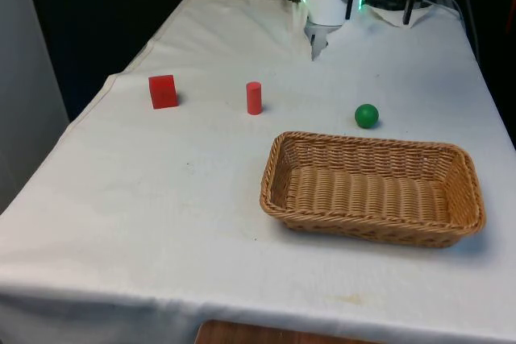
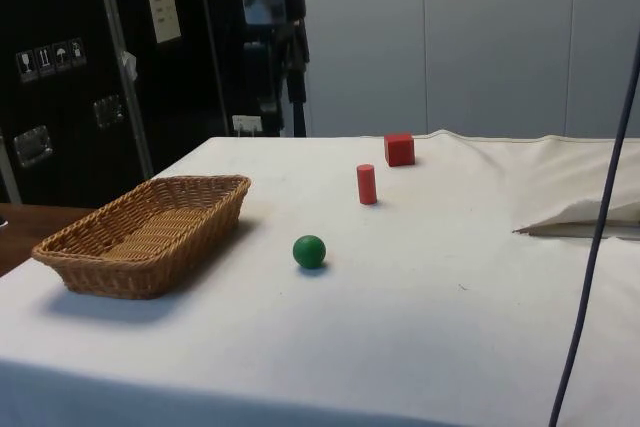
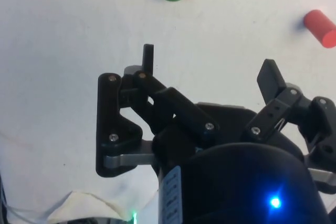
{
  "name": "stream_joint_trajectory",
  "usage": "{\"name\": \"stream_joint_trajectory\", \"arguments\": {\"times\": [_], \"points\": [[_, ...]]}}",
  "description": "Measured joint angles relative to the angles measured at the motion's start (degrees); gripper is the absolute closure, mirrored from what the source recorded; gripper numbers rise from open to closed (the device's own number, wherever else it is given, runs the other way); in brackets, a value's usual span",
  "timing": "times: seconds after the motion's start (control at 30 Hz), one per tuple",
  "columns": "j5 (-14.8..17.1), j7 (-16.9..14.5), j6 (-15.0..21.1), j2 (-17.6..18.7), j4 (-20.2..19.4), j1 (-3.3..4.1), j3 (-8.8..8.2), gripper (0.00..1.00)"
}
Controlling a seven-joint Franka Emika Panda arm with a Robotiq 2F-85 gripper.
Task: Pick up the object to the left of the cylinder and place it into the basket.
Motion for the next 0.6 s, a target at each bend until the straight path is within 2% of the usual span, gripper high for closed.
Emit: {"name": "stream_joint_trajectory", "arguments": {"times": [0.3, 0.6], "points": [[0.17, 0.06, 5.56, 1.6, -2.92, -0.06, -0.06, 0.0], [2.06, -0.86, 10.89, 3.72, -5.27, -0.23, -0.23, 0.0]]}}
